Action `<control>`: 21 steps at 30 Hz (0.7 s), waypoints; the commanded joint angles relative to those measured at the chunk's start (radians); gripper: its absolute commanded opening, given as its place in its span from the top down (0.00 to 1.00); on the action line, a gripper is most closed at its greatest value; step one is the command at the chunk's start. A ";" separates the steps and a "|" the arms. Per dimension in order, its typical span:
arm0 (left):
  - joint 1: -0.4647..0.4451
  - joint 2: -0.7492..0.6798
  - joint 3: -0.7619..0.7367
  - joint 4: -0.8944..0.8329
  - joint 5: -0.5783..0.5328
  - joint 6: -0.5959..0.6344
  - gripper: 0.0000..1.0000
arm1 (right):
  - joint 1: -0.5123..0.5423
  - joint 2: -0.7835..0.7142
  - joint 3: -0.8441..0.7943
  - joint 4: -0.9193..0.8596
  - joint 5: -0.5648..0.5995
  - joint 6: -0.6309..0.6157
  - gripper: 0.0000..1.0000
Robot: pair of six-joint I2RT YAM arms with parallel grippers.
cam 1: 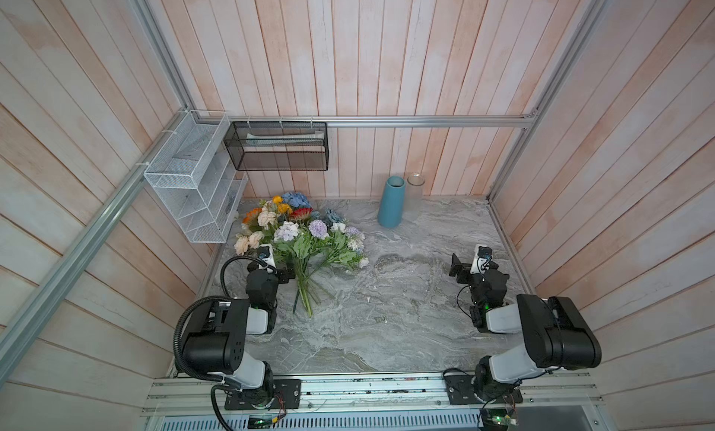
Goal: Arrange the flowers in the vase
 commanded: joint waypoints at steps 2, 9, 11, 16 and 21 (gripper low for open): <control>0.004 0.001 0.017 0.011 0.013 0.007 0.00 | 0.003 -0.013 0.014 0.005 0.007 -0.007 0.02; 0.004 0.002 0.019 0.009 0.014 0.007 0.00 | 0.003 -0.013 0.014 0.004 0.007 -0.006 0.02; 0.004 0.001 0.019 0.010 0.014 0.008 0.00 | 0.004 -0.013 0.014 0.004 0.008 -0.006 0.02; 0.004 0.001 0.019 0.009 0.016 0.006 0.00 | 0.001 -0.011 0.015 0.005 0.005 -0.005 0.02; 0.005 0.003 0.021 0.005 0.017 0.007 0.00 | -0.003 -0.011 0.017 0.001 -0.002 -0.002 0.02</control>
